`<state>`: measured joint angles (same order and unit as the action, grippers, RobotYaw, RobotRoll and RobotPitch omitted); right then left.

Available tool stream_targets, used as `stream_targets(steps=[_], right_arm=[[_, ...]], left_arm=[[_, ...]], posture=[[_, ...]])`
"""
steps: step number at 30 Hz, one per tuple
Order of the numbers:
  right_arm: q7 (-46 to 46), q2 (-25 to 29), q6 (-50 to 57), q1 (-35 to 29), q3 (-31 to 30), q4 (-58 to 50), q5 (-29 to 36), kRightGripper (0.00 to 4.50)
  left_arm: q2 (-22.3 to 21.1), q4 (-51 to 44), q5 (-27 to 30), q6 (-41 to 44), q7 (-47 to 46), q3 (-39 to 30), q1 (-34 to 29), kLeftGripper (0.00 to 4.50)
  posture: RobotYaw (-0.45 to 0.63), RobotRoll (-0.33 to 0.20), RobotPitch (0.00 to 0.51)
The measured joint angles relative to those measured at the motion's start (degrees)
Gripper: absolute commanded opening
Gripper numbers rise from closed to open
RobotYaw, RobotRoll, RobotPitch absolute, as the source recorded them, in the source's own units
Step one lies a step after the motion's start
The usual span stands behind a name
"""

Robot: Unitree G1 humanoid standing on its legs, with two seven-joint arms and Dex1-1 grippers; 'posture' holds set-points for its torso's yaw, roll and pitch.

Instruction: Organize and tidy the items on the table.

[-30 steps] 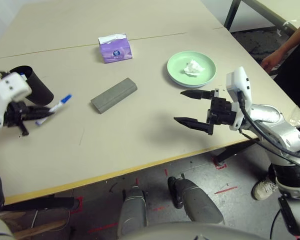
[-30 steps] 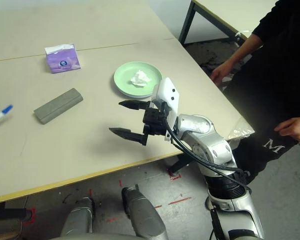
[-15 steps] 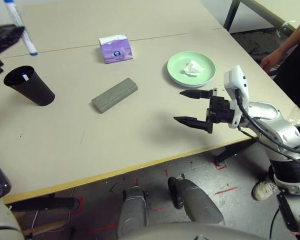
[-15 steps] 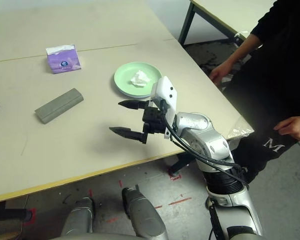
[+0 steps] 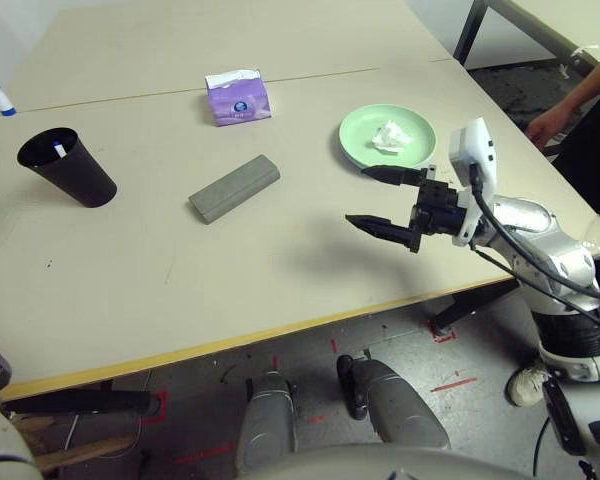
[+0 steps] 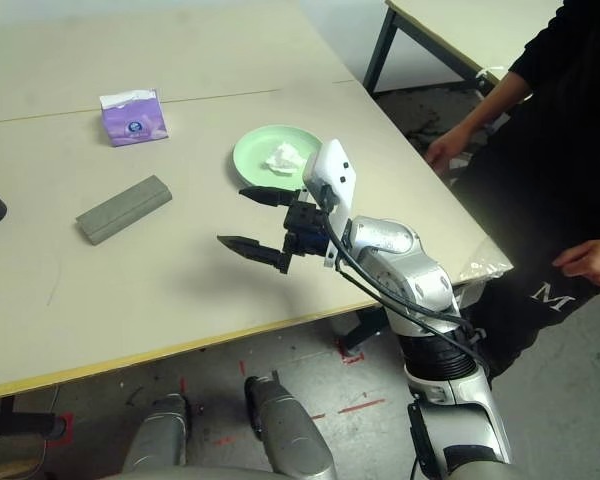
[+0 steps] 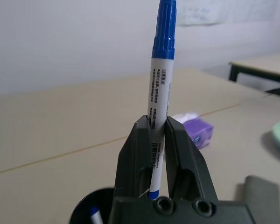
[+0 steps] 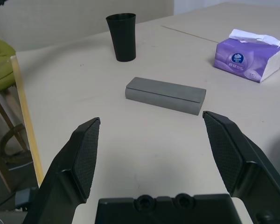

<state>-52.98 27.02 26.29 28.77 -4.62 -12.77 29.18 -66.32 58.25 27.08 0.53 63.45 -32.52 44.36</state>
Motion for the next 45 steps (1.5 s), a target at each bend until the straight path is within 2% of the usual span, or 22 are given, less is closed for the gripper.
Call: stream_targets(steps=[12,21,27,44,45], right_arm=[[-0.2,0.3,0.0,0.0,0.0,-0.2,0.1,4.5],[-0.2,0.9,0.2,-0.4,0.0,-0.9,0.2,4.5],[0.1,1.8,1.0,-1.2,0.2,-2.7,0.4,4.5],[0.5,2.4,1.7,-1.8,1.0,-3.0,1.3,4.5],[0.5,2.4,1.7,-1.8,1.0,-3.0,1.3,4.5]], left_arm=[[0.3,7.8,-5.7,-8.3,-10.8,2.7,3.1,0.27],[6.5,9.3,-10.3,-8.9,-17.2,7.6,6.0,0.27],[8.0,9.7,-11.9,-9.3,-19.9,8.9,6.6,0.27],[6.4,9.3,-12.9,-10.0,-22.6,8.7,2.9,0.27],[6.4,9.2,-12.9,-10.0,-22.9,8.7,2.9,1.0]], posture=[[-0.14,0.0,0.167],[-0.16,0.0,0.17],[-0.18,0.0,0.173],[-0.16,0.0,0.176],[-0.16,0.0,0.177]])
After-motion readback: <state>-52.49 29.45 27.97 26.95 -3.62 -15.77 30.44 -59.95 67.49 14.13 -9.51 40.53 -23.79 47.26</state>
